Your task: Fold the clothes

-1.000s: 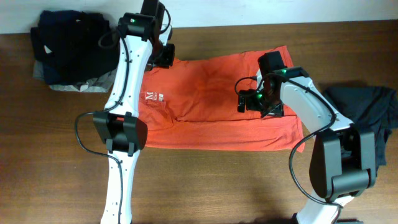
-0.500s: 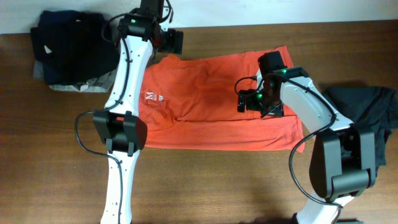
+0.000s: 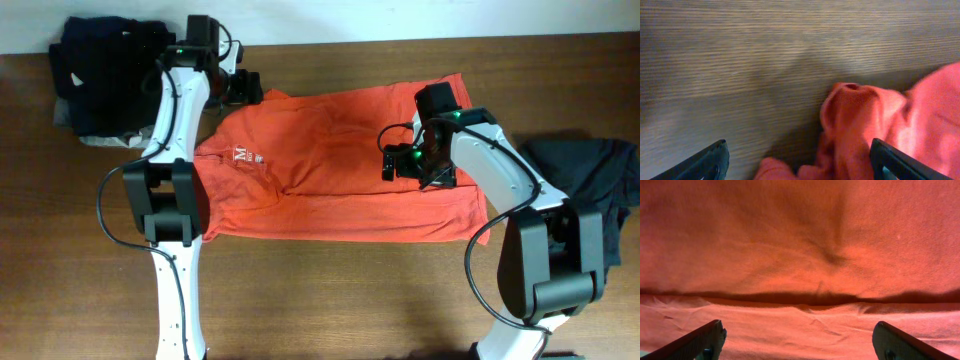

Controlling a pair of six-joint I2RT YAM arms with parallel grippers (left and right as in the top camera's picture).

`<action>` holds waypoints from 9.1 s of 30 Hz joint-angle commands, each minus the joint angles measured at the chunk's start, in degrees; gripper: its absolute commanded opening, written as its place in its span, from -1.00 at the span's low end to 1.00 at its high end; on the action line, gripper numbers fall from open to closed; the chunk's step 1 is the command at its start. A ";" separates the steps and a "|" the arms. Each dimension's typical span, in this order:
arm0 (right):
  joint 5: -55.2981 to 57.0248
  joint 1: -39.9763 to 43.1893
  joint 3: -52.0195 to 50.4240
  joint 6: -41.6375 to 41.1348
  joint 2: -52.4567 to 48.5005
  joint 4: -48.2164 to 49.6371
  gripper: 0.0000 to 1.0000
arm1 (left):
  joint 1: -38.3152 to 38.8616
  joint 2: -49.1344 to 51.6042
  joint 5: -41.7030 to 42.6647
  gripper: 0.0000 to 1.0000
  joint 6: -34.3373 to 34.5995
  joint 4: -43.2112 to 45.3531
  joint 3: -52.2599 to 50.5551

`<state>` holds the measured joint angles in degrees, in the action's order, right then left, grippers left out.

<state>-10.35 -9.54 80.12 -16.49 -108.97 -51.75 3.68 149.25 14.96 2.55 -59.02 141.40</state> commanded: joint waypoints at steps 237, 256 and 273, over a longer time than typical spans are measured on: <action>-7.23 18.56 5.81 -0.24 -0.15 -5.57 0.97 | 19.21 -4.22 -10.10 0.52 2.45 -20.20 -1.03; -7.02 18.56 5.70 -0.22 -0.15 -5.92 0.97 | 19.19 -0.13 -13.94 -0.06 2.45 -19.65 -1.01; -7.02 18.56 5.55 -0.22 -0.15 -5.95 0.97 | 19.19 -0.46 -22.86 -0.97 4.35 -32.57 9.27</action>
<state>-17.06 9.23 84.86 -17.30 -108.97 -57.65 23.07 148.68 -4.01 5.67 -88.95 148.35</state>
